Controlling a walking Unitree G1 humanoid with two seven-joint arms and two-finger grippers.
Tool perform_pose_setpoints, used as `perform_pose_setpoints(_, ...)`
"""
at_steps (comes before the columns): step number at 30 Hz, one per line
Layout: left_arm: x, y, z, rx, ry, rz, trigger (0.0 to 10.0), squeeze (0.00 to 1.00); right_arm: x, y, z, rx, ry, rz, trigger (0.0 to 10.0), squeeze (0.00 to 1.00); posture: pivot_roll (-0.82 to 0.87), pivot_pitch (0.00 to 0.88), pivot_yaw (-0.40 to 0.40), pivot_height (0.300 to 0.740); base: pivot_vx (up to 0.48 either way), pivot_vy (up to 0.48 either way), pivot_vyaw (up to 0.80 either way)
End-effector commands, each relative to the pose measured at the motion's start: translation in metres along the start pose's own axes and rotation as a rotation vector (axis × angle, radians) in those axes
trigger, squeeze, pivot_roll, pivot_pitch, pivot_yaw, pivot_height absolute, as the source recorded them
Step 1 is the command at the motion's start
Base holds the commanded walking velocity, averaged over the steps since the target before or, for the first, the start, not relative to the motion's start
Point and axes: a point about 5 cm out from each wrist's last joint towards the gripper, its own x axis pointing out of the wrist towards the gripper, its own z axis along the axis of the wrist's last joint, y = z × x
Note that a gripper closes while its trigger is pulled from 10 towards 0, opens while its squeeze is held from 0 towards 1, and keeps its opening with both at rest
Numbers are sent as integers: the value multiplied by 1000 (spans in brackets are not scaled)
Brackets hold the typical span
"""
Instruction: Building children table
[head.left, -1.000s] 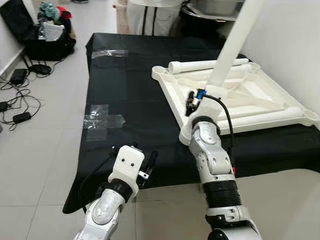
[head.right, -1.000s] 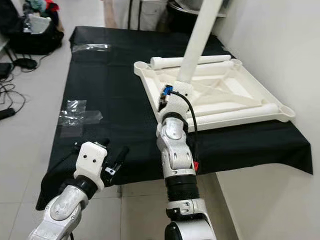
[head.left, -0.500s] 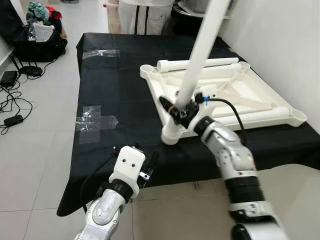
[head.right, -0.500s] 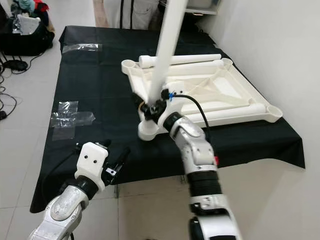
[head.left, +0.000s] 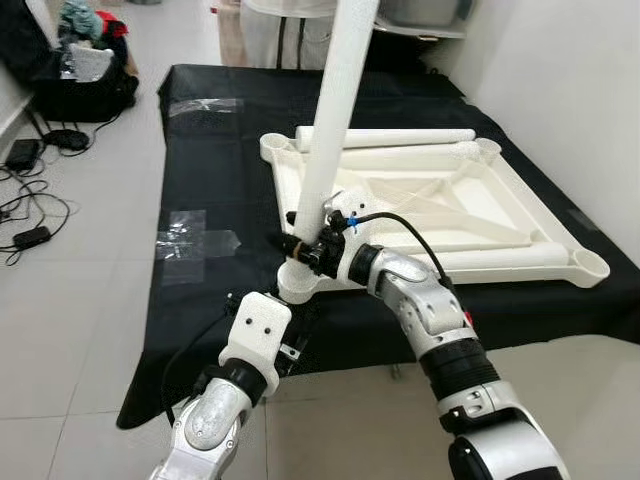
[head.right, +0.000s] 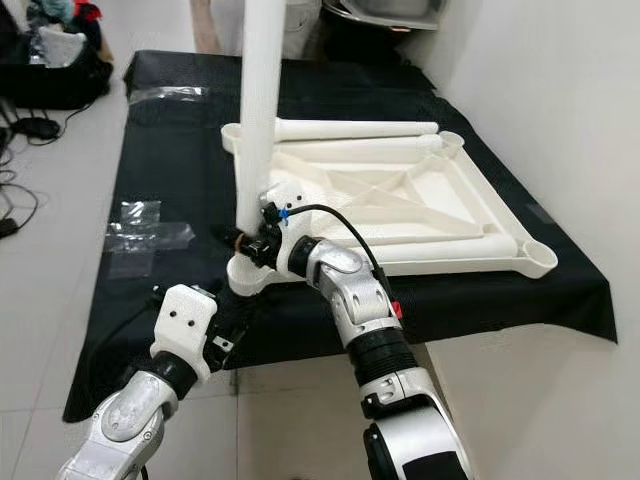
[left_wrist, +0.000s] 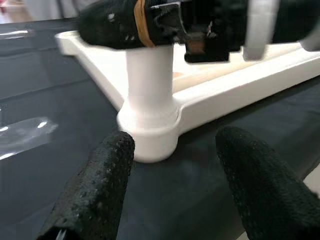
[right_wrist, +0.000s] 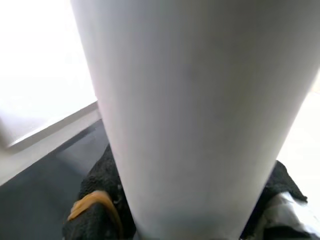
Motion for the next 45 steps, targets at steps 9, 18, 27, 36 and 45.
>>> perform_pose_setpoints(9, 0, -4, -3, -9, 5, -12, 10000, 0, -45, -56, -17, 77, 35, -853, 0, 0, 73, 140, -138, 740, 0, 0, 0)
perform_pose_setpoints(18, 0, -5, -3, -11, 7, -19, 10000, 0, -42, -40, -25, 111, 41, -885, 10000, 0, 72, 137, -138, 740, 0, 0, 0)
perform_pose_setpoints(27, -1, -5, -3, -11, 6, -18, 10000, 0, -16, -17, -15, 195, -15, -488, 10000, 0, 72, 132, -140, 740, 0, 0, 0)
perform_pose_setpoints(36, -1, -6, -2, -13, 4, -20, 10000, 0, -25, -9, -4, 191, -18, -18, 10000, 0, 71, 138, -136, 740, 0, 0, 0)
perform_pose_setpoints(45, -1, -5, -1, -12, 2, -21, 10000, 0, -38, 6, -2, 66, 33, 392, 10000, 0, 77, 149, -137, 740, 0, 0, 0)
